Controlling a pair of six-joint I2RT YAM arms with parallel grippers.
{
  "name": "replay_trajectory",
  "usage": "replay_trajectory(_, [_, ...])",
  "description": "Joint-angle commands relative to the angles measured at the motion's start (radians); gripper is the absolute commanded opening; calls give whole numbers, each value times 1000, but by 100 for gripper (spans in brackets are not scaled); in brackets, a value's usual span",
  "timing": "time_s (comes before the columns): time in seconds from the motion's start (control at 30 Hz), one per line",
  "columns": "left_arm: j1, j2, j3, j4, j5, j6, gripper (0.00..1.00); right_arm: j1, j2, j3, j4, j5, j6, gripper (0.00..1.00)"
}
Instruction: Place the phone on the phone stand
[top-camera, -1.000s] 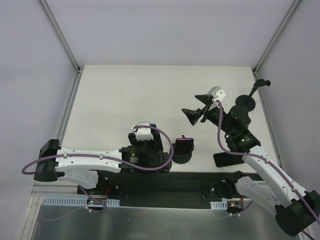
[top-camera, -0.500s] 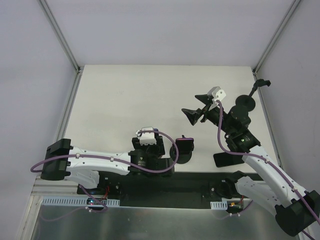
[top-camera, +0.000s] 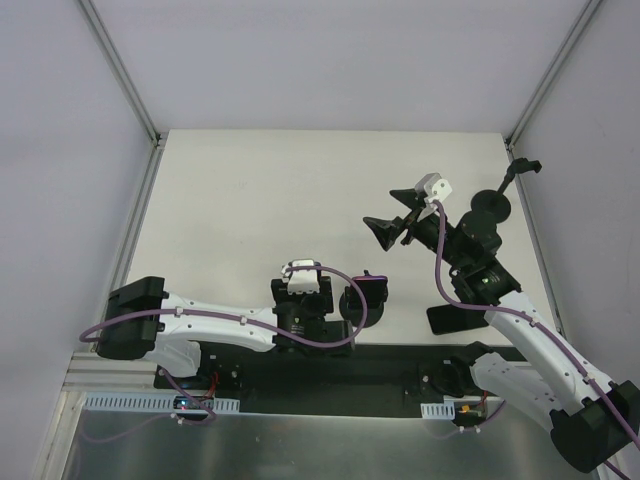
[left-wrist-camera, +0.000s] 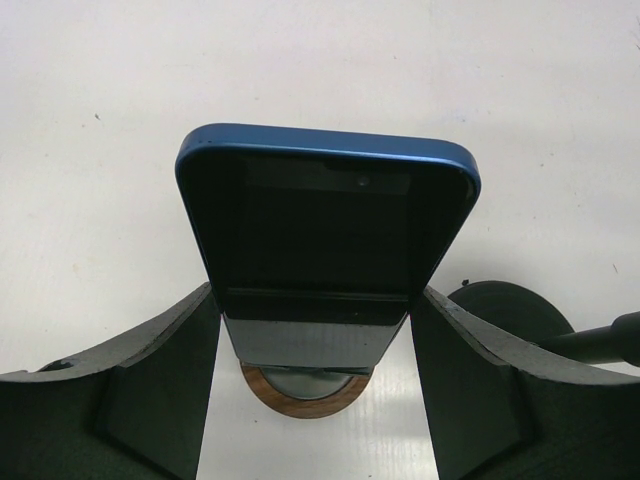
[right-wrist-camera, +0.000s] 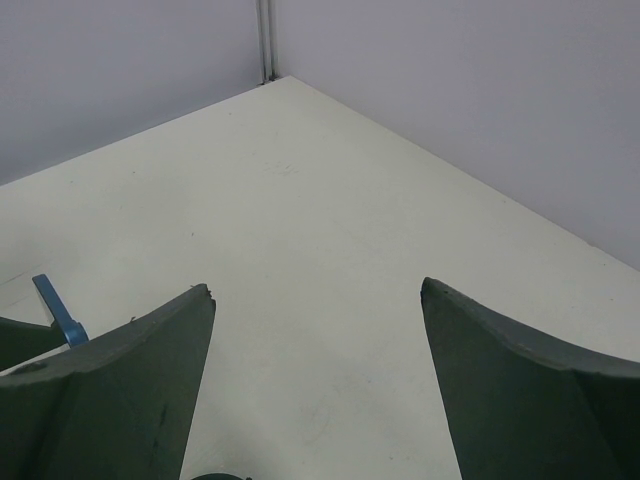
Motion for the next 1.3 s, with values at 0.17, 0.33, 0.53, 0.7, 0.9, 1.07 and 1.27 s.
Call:
replay_trajectory(0.17, [-10, 8, 16, 3, -64, -47, 0, -2, -8, -9, 81, -18, 8, 86])
replay_trajectory(0.33, [-10, 20, 18, 1, -49, -52, 3, -2, -11, -11, 81, -15, 6, 86])
replay_trajectory(0.53, [-10, 15, 16, 1, -26, -58, 29, -4, -19, -12, 81, -13, 8, 86])
replay_trajectory(0.7, [-10, -21, 12, -2, 14, -44, 77, -4, -20, -11, 79, -7, 12, 87])
replay_trajectory(0.9, [-10, -144, -17, 0, 85, -26, 99, -2, -28, -8, 75, -3, 17, 87])
replay_trajectory(1.07, [-10, -285, -50, 4, 205, 43, 99, -2, -29, 9, 30, 49, 35, 87])
replay_trajectory(1.27, [-8, -493, -79, 14, 315, 271, 99, -4, -31, 76, -100, 238, 112, 88])
